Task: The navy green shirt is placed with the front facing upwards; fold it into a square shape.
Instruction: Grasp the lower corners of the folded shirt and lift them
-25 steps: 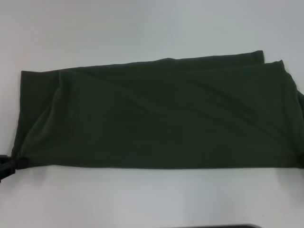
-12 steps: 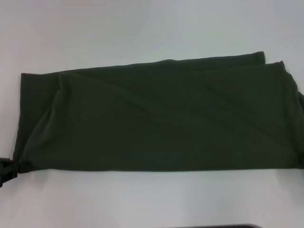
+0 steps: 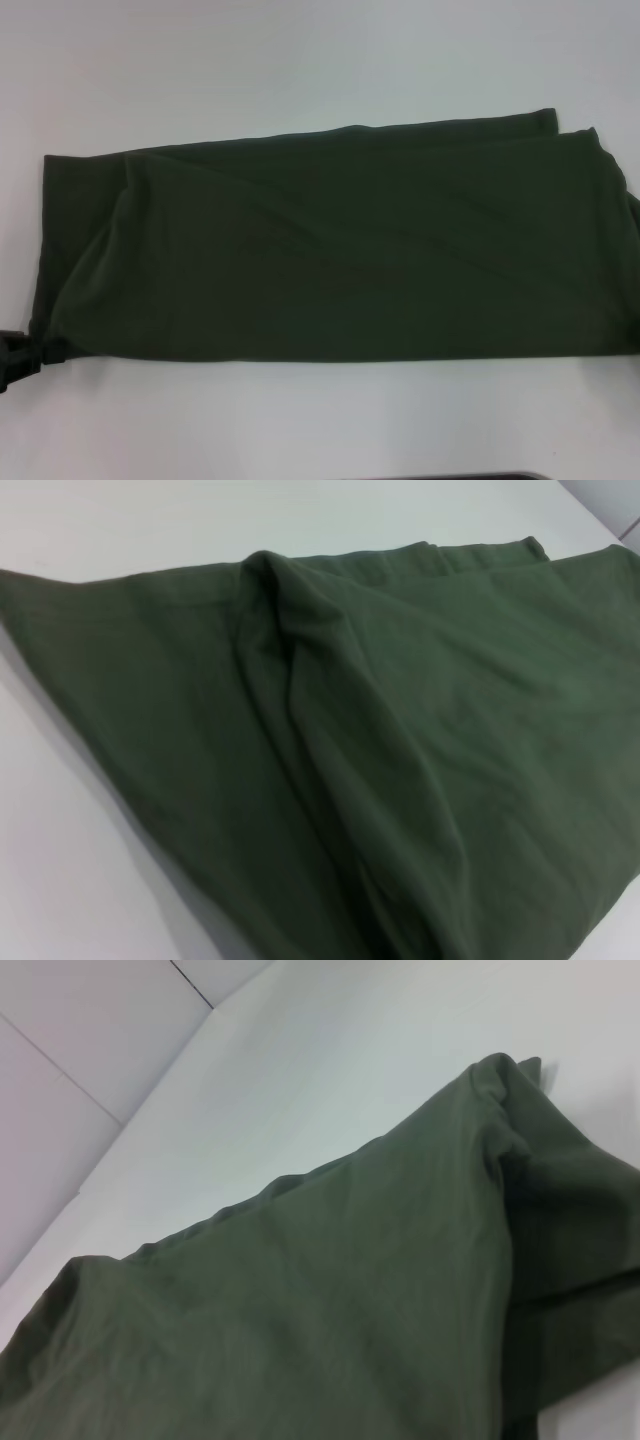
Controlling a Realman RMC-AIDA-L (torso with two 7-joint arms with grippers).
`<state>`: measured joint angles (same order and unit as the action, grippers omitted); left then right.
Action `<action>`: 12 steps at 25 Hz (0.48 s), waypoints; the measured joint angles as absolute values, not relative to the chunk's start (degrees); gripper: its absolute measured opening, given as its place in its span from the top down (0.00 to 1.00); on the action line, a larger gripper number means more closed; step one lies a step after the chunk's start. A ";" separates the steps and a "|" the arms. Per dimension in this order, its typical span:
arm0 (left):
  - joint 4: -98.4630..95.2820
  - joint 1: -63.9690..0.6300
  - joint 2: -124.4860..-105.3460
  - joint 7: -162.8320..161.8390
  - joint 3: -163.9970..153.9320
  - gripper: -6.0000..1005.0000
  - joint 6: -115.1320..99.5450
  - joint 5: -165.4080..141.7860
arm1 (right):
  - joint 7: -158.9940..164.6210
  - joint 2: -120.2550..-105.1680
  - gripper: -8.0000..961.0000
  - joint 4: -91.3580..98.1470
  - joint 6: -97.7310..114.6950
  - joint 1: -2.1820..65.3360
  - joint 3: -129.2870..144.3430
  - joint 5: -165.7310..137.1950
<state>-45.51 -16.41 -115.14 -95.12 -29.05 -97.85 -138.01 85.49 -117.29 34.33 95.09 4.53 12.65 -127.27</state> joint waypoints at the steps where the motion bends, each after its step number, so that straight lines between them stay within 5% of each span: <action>1: -45.58 -16.47 -115.13 -95.42 -29.00 0.96 -97.87 -138.01 | 85.50 -117.27 0.89 34.40 95.22 4.54 12.65 -127.26; 4: -45.66 -16.73 -115.10 -95.94 -28.89 0.96 -98.00 -138.01 | 85.44 -117.23 0.83 34.64 96.09 4.57 12.65 -127.25; 12: -46.90 -16.95 -115.02 -97.03 -27.39 0.68 -98.25 -137.96 | 85.08 -117.05 0.65 34.81 98.38 4.57 10.36 -126.82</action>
<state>-46.90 -16.95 -115.02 -97.03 -27.39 -98.25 -137.96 85.08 -117.05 34.81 98.38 4.57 10.36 -126.82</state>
